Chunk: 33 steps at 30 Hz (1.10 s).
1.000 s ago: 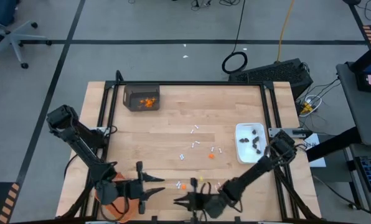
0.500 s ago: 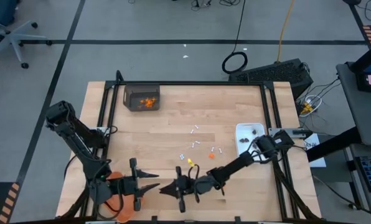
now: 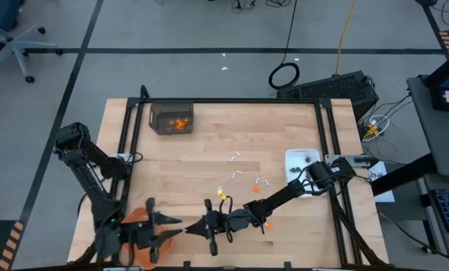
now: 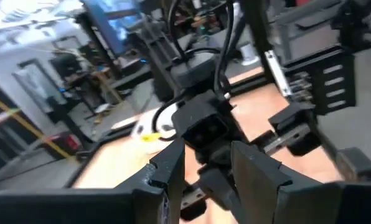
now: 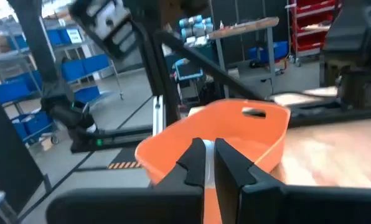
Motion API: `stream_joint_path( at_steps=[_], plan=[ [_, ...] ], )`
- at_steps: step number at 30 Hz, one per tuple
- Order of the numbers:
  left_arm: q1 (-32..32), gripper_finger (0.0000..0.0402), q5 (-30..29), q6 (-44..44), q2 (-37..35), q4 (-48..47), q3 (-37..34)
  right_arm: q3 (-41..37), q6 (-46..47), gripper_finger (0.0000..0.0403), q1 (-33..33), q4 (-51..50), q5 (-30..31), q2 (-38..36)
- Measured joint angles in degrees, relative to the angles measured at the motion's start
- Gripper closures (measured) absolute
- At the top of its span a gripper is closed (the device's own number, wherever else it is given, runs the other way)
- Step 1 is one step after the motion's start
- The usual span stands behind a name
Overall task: Sort Halloween decoration
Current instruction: Put the white bone toy into the orange bin
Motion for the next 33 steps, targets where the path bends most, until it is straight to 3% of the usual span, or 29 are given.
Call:
stream_joint_path(
  at_steps=[3, 9, 15, 24, 33],
  plan=[
    [-2.2, 0.0272, -5.9, 1.2, -1.6, 0.2, 0.0, 1.5, 0.0, 0.0403, -0.7, 0.2, 0.0, 0.0],
    [-4.4, 0.0272, -7.0, 1.2, -3.3, 0.1, 0.0, 6.3, -1.0, 0.0403, -1.6, -1.7, -0.3, 0.0],
    [-5.9, 0.0272, -12.8, 3.7, -4.8, 0.1, 0.0, 12.5, -2.1, 0.0403, -2.8, -6.6, -3.0, 0.0],
    [-6.2, 0.0272, -13.4, 7.2, -8.1, 0.4, 0.0, 17.7, -2.1, 0.0403, -4.0, -9.6, -2.9, 0.1],
    [-6.2, 0.0272, -13.4, 10.6, -10.3, 1.7, 0.0, 19.3, -2.0, 0.0403, -4.4, -1.5, -2.7, 3.8]
  ],
)
